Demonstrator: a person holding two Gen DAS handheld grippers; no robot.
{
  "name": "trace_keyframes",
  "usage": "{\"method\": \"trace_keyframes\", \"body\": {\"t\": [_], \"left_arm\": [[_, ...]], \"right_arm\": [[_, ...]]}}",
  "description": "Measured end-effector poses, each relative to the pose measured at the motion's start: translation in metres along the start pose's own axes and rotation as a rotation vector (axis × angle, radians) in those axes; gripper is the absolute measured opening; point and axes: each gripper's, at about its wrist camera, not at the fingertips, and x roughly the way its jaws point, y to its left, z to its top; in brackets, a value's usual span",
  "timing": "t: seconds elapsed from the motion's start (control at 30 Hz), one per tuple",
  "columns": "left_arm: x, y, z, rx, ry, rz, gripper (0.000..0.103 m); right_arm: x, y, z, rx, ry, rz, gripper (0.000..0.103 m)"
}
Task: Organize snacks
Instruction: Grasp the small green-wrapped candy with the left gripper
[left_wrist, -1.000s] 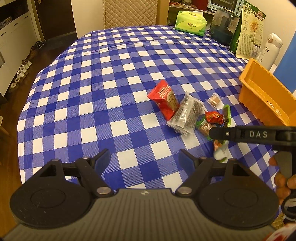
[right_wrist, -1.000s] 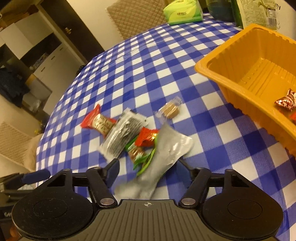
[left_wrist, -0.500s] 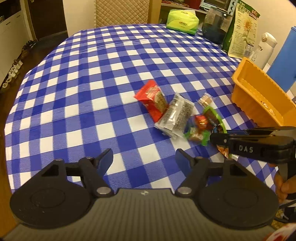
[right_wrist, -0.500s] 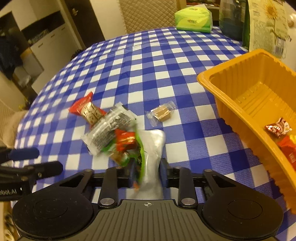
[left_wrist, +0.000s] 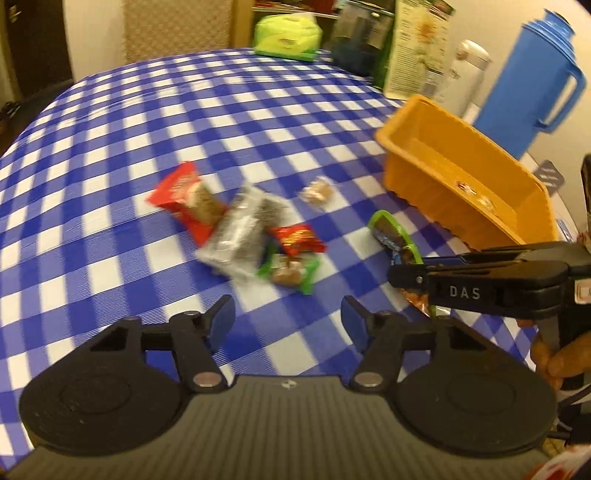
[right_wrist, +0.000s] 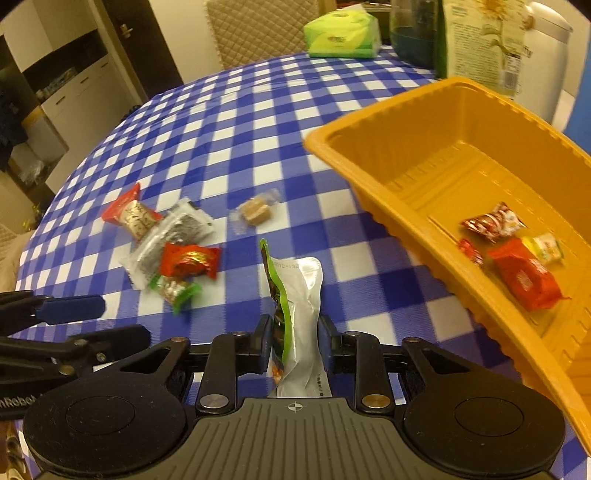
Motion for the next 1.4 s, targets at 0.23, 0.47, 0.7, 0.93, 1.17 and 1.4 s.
{"method": "trace_keyframes", "body": {"t": [0.23, 0.47, 0.7, 0.93, 1.17, 1.4], "left_arm": [[0.019, -0.014, 0.004, 0.01, 0.016, -0.006, 0.053], [0.033, -0.022, 0.008, 0.02, 0.018, 0.024, 0.053], [0.046, -0.024, 0.019, 0.017, -0.004, 0.055, 0.048], [0.054, -0.021, 0.028, 0.0, -0.023, 0.084, 0.043], [0.054, -0.019, 0.027, 0.04, -0.035, 0.124, 0.019], [0.044, -0.021, 0.014, 0.074, -0.013, 0.125, 0.019]], "right_arm": [[-0.005, -0.012, 0.001, 0.021, -0.003, -0.025, 0.027], [-0.008, -0.022, 0.002, 0.046, -0.008, -0.039, 0.027], [-0.009, -0.024, 0.003, 0.051, -0.013, -0.041, 0.027], [-0.009, -0.024, 0.003, 0.049, -0.013, -0.041, 0.027], [-0.007, -0.023, 0.005, 0.042, -0.014, -0.04, 0.027], [-0.006, -0.018, 0.002, 0.018, -0.016, -0.043, 0.027]]}}
